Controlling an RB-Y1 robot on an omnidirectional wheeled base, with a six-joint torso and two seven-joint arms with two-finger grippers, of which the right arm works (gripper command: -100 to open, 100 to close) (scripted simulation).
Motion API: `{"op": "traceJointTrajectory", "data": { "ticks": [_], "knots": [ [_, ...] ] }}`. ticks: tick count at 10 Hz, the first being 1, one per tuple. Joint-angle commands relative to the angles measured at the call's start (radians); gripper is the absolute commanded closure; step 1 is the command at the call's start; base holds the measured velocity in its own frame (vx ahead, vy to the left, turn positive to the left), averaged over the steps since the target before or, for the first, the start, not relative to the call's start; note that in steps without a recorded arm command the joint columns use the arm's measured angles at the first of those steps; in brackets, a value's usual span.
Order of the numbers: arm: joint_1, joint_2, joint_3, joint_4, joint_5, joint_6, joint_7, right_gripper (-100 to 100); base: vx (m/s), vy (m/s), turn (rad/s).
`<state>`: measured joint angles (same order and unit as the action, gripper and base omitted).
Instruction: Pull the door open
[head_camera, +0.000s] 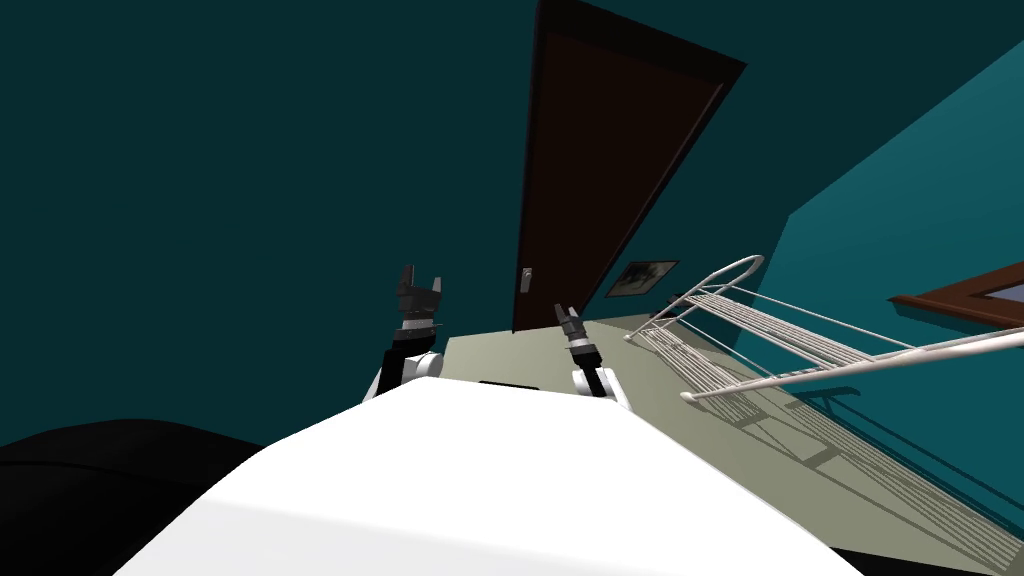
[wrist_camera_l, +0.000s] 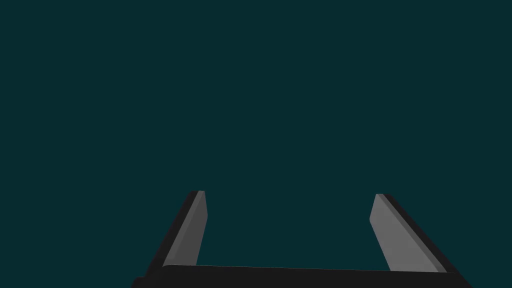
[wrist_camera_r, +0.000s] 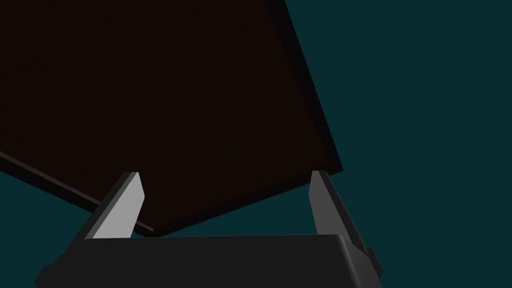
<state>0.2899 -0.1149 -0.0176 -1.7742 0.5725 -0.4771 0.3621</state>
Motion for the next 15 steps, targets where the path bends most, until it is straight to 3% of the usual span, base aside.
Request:
{"op": "traceJointTrajectory", "data": {
  "ticks": [1,10,15],
  "knots": [
    [-0.016,-0.003,-0.002,0.039,0.034,-0.007,0.024,-100,0.149,0.041,-0.075],
    [-0.114,-0.015,-0.013,0.248,0.212,-0.036,0.14,-100,0.161,0.078,-0.068],
    [-0.158,-0.019,-0.018,0.342,0.292,-0.05,0.192,-100,0.184,0.074,-0.055]
  ]
}}
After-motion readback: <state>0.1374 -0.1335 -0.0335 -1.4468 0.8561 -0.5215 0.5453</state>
